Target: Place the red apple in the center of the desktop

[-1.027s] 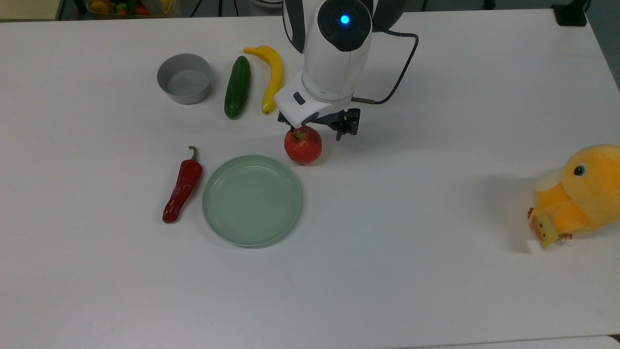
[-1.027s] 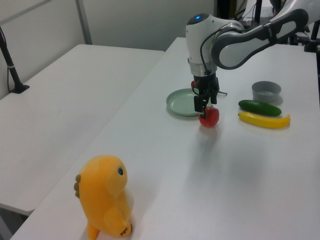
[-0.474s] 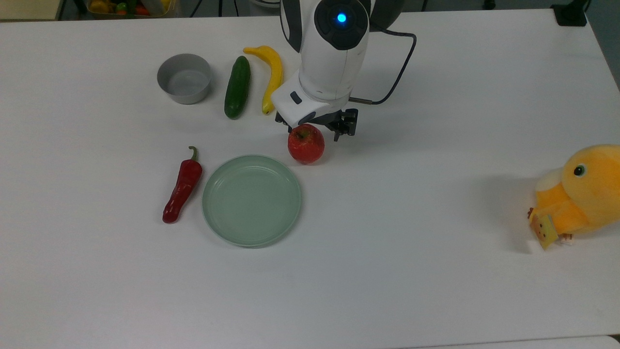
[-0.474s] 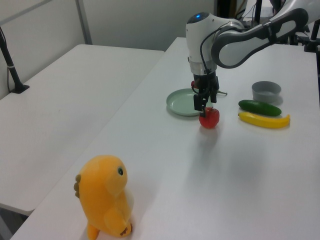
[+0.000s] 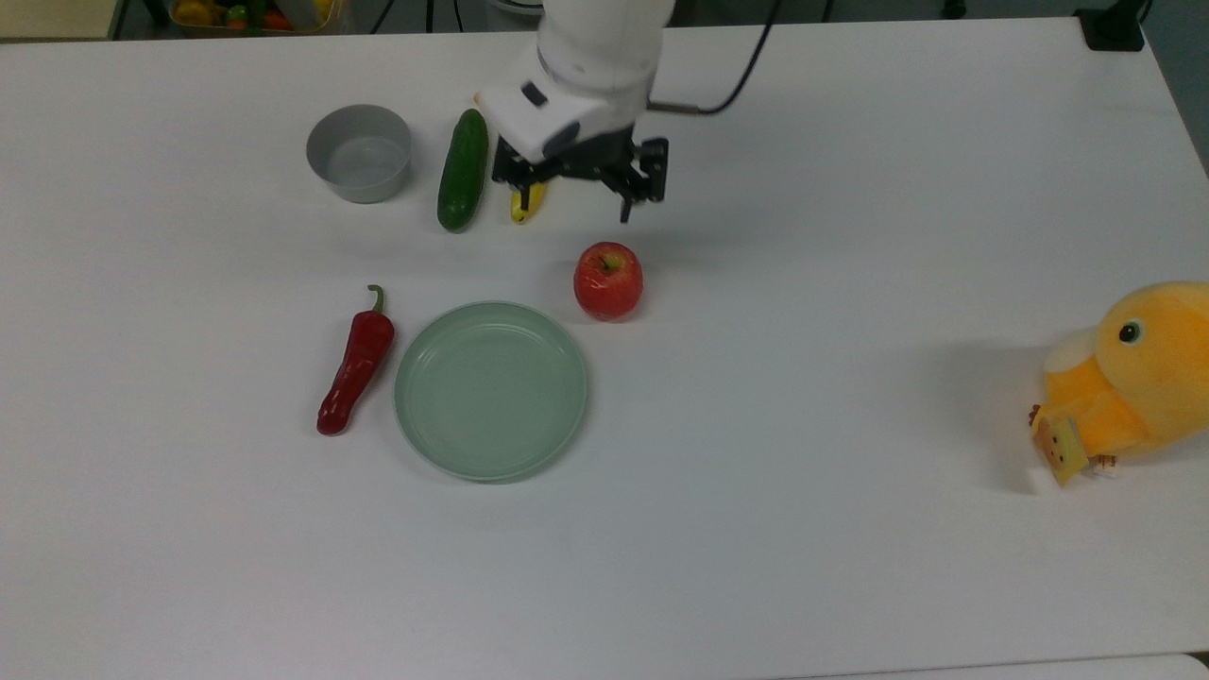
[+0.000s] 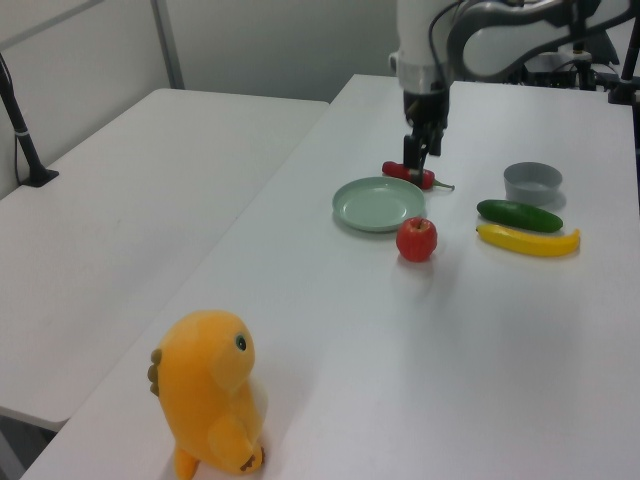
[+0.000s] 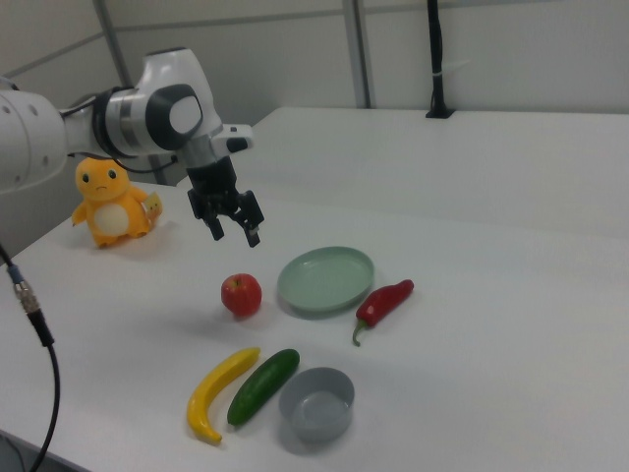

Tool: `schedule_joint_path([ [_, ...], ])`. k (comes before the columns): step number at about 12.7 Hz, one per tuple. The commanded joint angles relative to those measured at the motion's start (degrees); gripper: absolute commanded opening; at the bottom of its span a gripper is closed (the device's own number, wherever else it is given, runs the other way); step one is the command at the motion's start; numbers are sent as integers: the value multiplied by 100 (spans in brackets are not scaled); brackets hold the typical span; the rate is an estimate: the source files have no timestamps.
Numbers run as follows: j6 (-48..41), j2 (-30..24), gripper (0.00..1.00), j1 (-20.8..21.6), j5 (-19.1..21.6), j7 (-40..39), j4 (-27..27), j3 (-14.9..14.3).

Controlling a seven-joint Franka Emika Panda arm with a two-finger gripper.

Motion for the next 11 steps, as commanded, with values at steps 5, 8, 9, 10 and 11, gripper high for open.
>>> schedule_joint_path([
  [5,-267,-1316,100,-233,753,-716,-812,-328],
  [8,-295,-1553,100,-409,1009,-725,-943,-319],
  [9,-295,-1563,100,-418,1009,-734,-961,-310],
  [10,-286,-1580,100,-418,1009,-777,-1005,-310],
  [11,-260,-1606,100,-410,940,-856,-1049,-310],
])
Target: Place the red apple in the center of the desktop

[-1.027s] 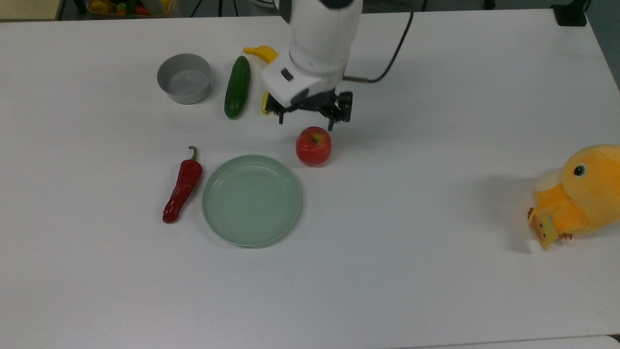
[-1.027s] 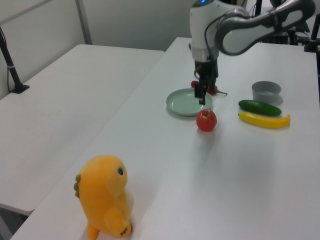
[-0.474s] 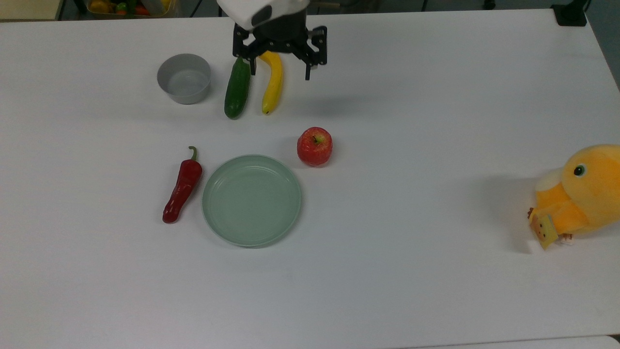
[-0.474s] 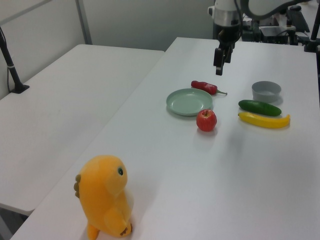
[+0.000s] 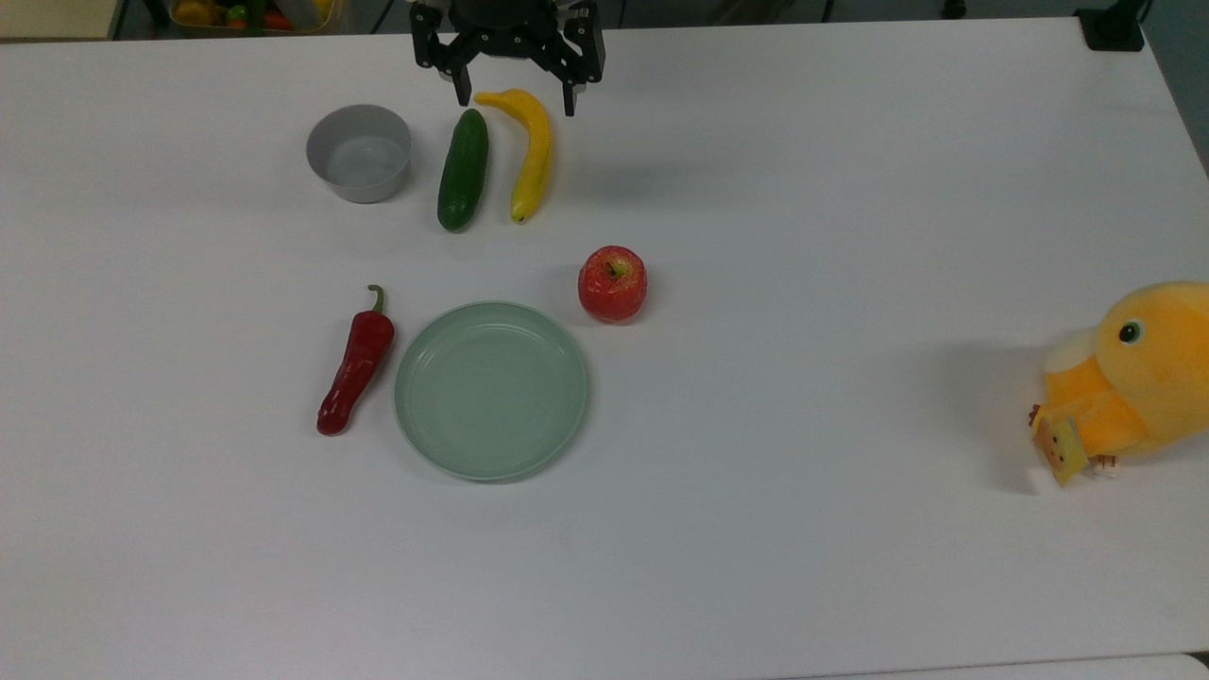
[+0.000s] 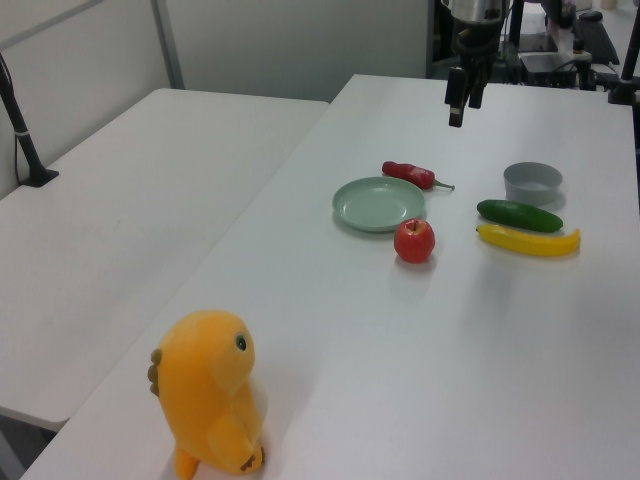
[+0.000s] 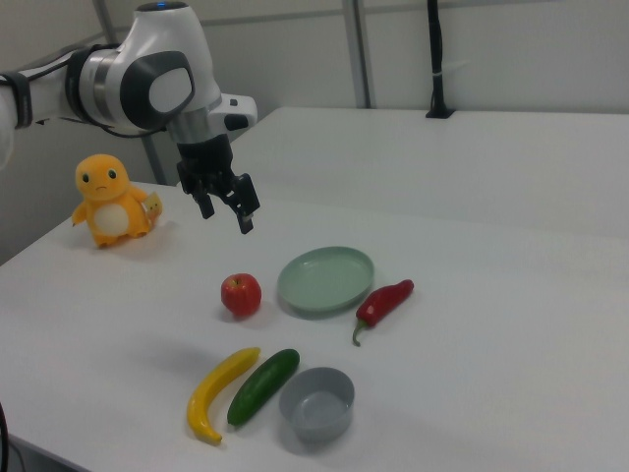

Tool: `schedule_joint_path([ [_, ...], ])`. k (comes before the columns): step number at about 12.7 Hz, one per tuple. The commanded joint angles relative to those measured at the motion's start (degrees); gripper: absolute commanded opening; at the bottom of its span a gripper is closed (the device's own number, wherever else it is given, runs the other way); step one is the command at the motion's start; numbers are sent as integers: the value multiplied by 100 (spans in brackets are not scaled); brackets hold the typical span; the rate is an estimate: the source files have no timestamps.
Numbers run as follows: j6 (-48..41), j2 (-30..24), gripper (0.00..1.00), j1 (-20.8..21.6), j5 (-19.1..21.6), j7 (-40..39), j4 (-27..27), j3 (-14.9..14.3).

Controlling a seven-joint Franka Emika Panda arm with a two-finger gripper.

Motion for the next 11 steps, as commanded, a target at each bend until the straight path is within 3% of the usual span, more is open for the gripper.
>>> schedule_joint_path([
  [1,-10,-249,100,-1,29,-378,-348,36],
  [4,-45,-249,100,7,-207,-643,-357,45],
  [11,-54,-240,100,-63,-218,-565,-340,45],
])
